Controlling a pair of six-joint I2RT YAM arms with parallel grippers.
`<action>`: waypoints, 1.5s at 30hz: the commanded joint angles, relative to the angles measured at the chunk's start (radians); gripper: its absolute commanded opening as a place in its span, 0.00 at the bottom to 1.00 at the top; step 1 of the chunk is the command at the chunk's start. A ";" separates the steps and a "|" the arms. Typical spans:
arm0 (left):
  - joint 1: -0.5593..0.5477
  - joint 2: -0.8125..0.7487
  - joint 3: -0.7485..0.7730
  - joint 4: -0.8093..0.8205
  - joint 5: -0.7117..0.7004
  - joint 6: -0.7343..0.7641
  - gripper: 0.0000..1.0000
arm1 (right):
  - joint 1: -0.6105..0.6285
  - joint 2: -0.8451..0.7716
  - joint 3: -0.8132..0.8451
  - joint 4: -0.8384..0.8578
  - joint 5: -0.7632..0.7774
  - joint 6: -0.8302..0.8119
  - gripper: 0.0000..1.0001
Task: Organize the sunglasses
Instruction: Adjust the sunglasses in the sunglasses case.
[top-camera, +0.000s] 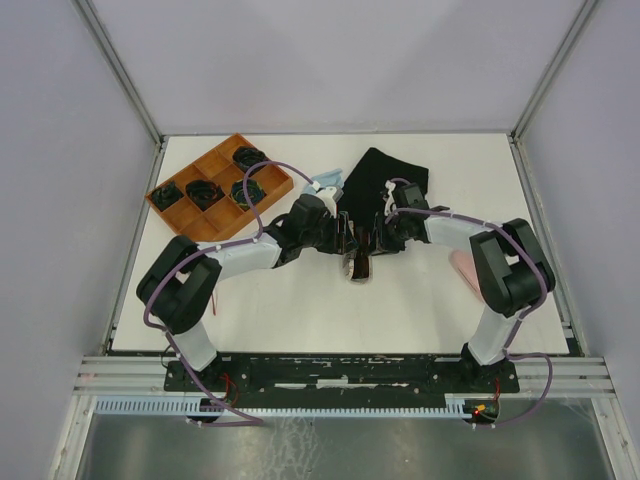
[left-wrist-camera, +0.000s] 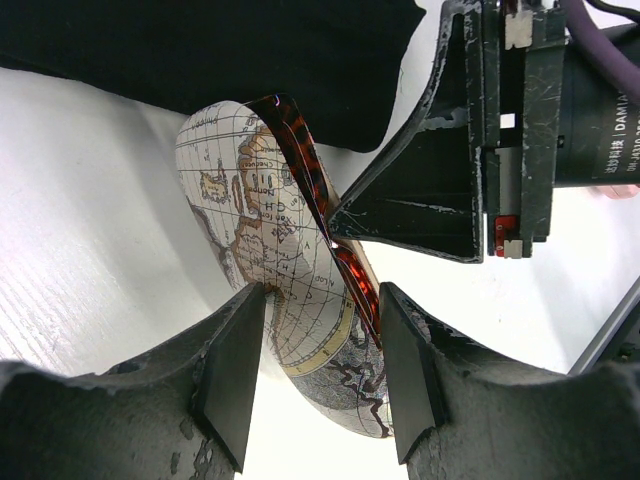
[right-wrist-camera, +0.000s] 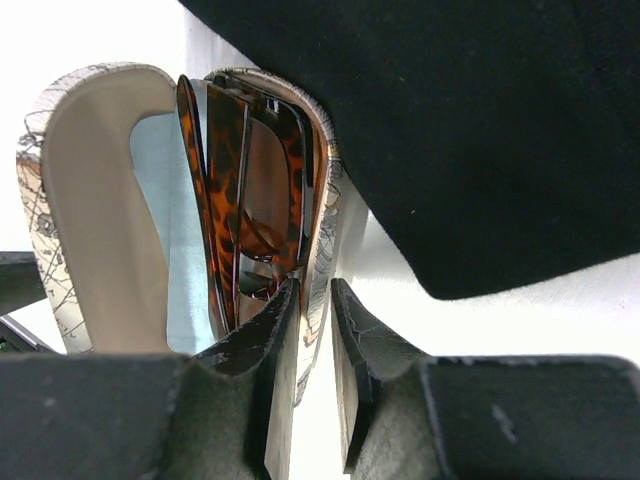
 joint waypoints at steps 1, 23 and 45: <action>0.003 -0.031 0.002 0.029 0.012 0.006 0.57 | 0.015 0.019 0.049 0.020 0.020 -0.008 0.27; 0.003 -0.023 0.007 0.036 0.022 0.001 0.57 | 0.084 0.045 0.079 -0.050 0.112 -0.057 0.31; 0.004 -0.046 -0.004 0.016 -0.005 0.014 0.57 | 0.064 -0.191 -0.035 -0.010 0.150 -0.027 0.37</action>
